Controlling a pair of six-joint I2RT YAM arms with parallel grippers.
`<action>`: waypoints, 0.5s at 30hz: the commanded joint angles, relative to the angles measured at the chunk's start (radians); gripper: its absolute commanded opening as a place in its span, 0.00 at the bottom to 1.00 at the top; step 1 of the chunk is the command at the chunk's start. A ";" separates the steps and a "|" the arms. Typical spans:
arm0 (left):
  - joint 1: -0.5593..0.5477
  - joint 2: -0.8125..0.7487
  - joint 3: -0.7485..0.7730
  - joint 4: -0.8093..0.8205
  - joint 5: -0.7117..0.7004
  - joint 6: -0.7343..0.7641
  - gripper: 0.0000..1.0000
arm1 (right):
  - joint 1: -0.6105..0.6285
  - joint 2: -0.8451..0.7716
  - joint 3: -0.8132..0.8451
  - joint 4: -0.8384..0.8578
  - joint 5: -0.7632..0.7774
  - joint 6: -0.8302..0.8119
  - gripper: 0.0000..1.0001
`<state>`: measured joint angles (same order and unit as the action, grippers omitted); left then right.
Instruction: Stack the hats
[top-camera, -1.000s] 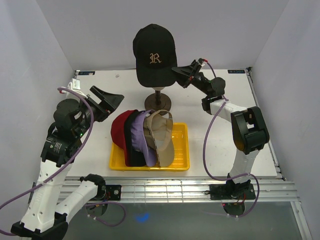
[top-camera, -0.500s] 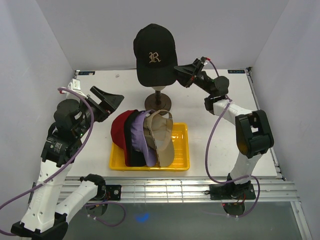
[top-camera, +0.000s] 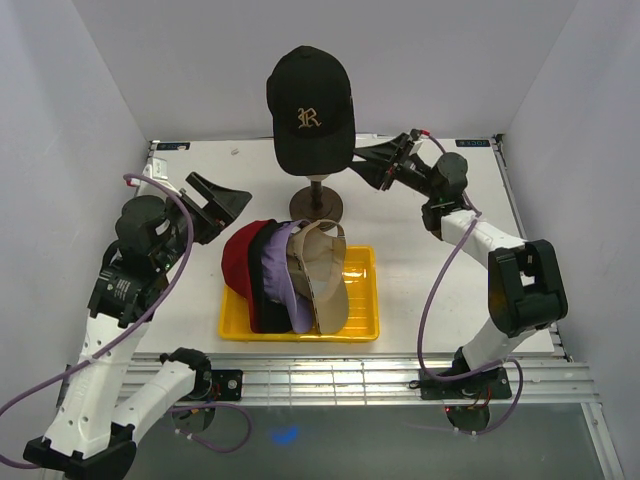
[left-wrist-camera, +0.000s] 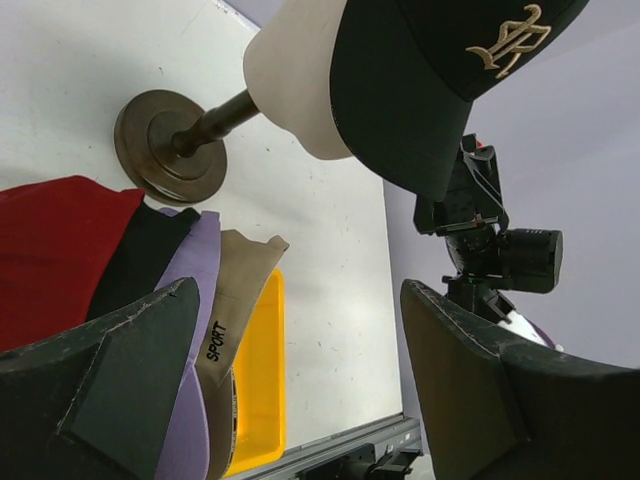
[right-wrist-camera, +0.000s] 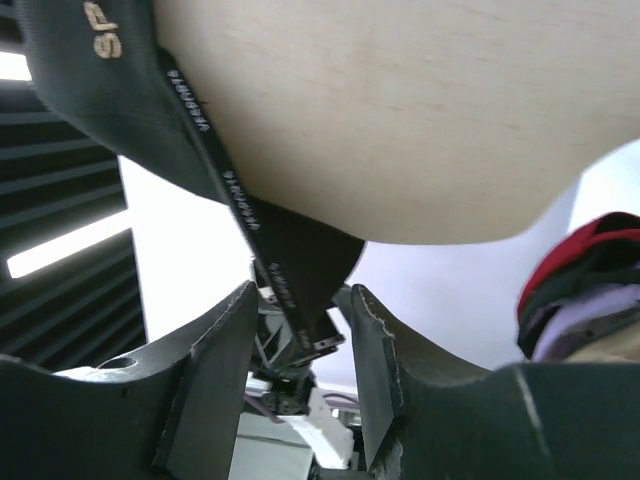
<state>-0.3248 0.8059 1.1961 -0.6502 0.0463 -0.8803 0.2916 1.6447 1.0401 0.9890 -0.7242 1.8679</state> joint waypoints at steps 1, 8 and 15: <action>-0.002 0.001 -0.013 0.024 0.018 0.010 0.92 | -0.009 -0.072 -0.008 -0.125 -0.011 -0.149 0.49; -0.002 0.009 -0.010 0.029 0.029 0.021 0.92 | -0.020 -0.259 -0.025 -0.606 0.094 -0.531 0.49; -0.002 0.009 -0.004 0.027 0.039 0.027 0.92 | -0.011 -0.483 -0.110 -0.981 0.298 -0.875 0.49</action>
<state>-0.3248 0.8211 1.1854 -0.6426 0.0689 -0.8680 0.2760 1.2194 0.9619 0.2012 -0.5266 1.2106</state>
